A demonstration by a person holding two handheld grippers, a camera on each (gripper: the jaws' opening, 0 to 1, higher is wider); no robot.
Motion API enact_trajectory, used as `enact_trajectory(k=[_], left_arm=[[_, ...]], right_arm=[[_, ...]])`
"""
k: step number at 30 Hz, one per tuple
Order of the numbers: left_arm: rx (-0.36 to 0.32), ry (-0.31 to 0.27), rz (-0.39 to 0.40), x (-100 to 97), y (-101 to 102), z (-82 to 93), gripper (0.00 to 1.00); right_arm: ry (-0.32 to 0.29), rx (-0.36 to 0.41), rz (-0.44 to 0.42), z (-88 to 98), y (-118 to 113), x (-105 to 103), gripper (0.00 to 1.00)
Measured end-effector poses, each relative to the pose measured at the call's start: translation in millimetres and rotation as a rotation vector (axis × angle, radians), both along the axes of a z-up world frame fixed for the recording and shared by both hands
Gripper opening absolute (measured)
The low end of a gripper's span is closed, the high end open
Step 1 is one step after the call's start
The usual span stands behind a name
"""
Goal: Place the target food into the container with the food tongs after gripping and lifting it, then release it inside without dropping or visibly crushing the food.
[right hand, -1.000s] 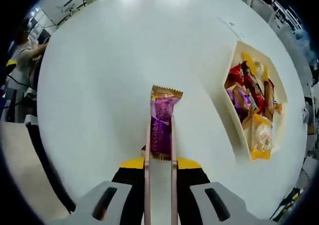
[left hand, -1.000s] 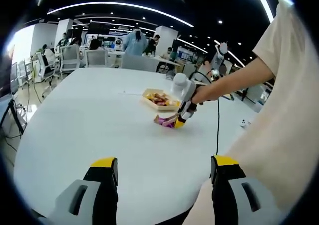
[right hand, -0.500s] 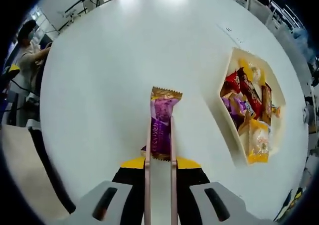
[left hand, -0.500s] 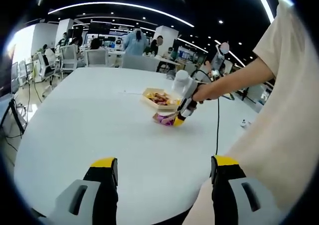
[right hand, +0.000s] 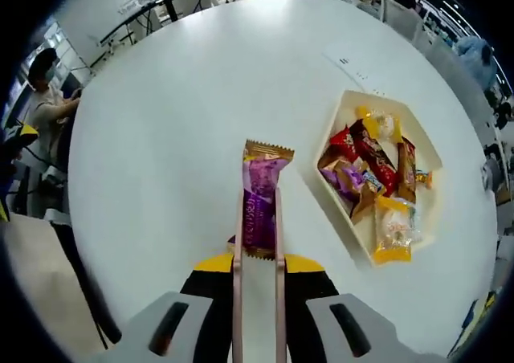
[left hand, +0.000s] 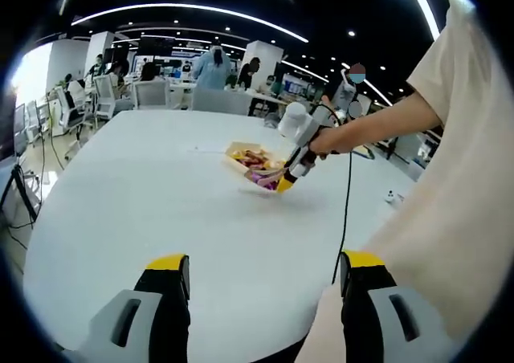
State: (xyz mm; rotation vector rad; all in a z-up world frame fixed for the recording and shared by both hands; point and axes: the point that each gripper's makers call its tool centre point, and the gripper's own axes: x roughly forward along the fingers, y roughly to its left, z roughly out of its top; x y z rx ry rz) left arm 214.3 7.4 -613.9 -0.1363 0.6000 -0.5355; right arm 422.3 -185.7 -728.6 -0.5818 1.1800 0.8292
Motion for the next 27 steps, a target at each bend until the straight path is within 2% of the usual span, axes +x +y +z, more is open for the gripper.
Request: enact_trajectory(k=[6, 12, 27], left_arm=[[0.009, -0.008, 0.002, 2.4, 2, 3.4, 0.76], [0.007, -0.008, 0.007, 1.0, 0, 3.5, 0.77], [0.006, -0.009, 0.013, 0.1, -5, 3.7, 0.77]], right_arm=[[-0.020, 0.032, -0.025, 16.3, 0, 6, 0.20], [-0.047, 0.047, -0.035, 30.1, -2, 23, 0.20], [-0.082, 0.050, -0.037, 42.1, -11, 49, 0.20]])
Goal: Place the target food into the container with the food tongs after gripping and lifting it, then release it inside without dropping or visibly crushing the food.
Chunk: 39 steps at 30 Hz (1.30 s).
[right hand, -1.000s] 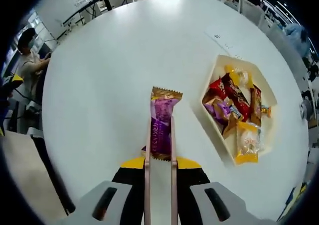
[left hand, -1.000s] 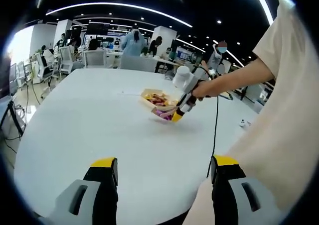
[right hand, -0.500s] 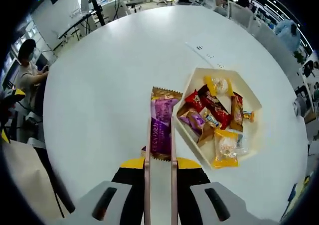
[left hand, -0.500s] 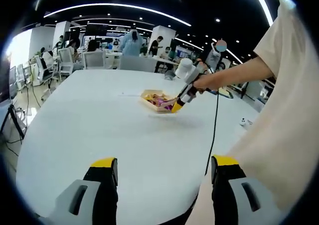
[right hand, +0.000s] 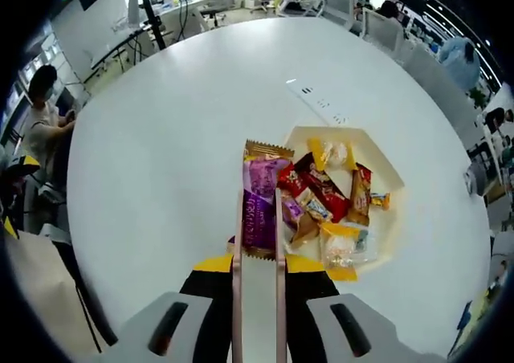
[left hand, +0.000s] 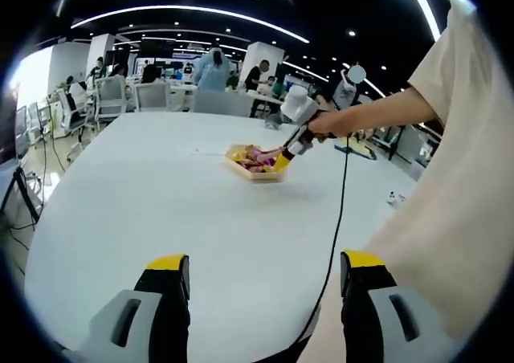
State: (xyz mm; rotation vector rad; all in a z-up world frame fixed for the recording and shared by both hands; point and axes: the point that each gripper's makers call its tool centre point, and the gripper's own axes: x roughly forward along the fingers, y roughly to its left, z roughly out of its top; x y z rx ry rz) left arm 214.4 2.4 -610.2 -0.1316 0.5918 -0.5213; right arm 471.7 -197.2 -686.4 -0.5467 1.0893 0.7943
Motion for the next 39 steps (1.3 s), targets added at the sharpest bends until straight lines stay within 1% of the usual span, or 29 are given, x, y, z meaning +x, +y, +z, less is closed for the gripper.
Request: enact_trajectory(k=[16, 19, 28, 39], left_arm=[[-0.005, -0.003, -0.025, 7.3, -9, 0.9, 0.77], [-0.004, -0.004, -0.027, 8.0, -10, 1.1, 0.77], [-0.002, 0.000, -0.026, 8.4, -8, 0.8, 0.77], [0.000, 0.006, -0.025, 9.6, -8, -1.4, 0.77]], right_arm=[[-0.028, -0.002, -0.031, 13.5, -19, 24, 0.21], [-0.032, -0.002, -0.037, 15.3, -21, 28, 0.21], [-0.049, -0.001, -0.057, 23.1, -29, 47, 0.21], [-0.057, -0.004, -0.068, 24.0, -35, 60, 0.21]])
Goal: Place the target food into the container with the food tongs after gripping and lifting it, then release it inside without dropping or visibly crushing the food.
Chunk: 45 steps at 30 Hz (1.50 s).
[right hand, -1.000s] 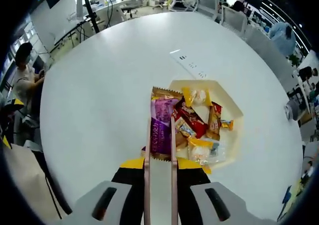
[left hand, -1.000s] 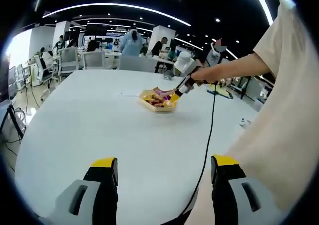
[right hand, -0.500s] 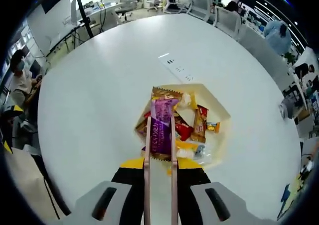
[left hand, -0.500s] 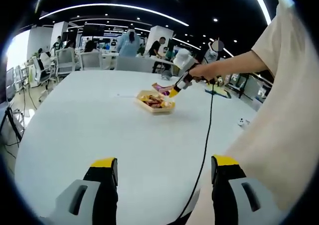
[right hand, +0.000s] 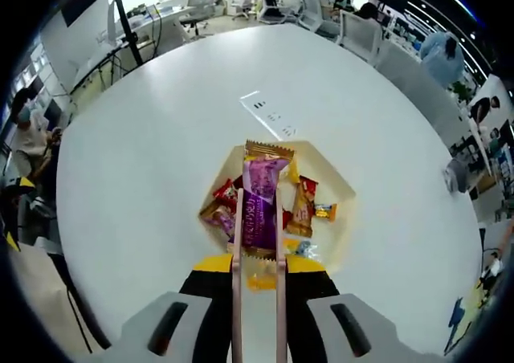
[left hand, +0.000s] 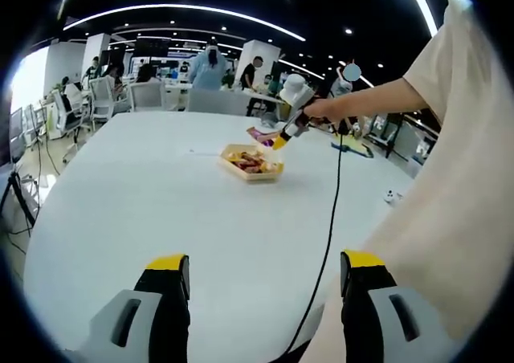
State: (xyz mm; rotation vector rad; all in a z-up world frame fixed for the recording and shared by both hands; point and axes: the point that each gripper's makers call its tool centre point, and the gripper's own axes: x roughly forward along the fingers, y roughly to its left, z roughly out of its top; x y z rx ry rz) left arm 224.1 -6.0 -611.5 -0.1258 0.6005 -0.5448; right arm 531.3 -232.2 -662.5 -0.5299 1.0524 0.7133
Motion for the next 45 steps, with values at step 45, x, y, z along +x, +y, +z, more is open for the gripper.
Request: enact_trajectory(k=[45], left_arm=[[0.005, 0.004, 0.008, -2.7, -2, -1.4, 0.77]], right_arm=[[-0.046, 0.030, 0.025, 17.0, 6, 11, 0.21]])
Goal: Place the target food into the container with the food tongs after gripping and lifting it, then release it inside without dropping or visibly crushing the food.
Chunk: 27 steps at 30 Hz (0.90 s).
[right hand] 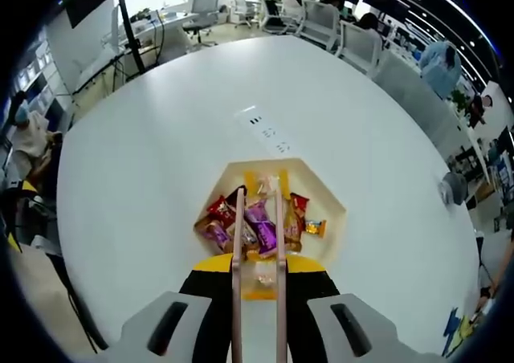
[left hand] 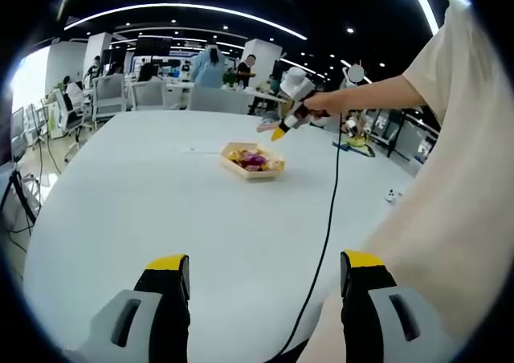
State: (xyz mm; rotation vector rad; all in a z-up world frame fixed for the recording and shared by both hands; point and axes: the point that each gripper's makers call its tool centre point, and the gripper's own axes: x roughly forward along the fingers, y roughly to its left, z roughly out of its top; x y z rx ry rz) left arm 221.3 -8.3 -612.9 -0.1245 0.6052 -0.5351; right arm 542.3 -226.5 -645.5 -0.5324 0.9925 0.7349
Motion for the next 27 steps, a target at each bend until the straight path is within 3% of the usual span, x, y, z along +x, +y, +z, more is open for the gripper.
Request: enact_trajectory(k=[12, 27], left_arm=[[0.005, -0.010, -0.014, -1.6, -3, 3.4, 0.76], [0.022, -0.037, -0.073, -5.3, -8, 11.5, 0.76]], right_arm=[[-0.026, 0.026, 0.035, 8.2, 10, -22, 0.21], [-0.040, 0.077, 0.065, 14.8, 18, -72, 0.21]])
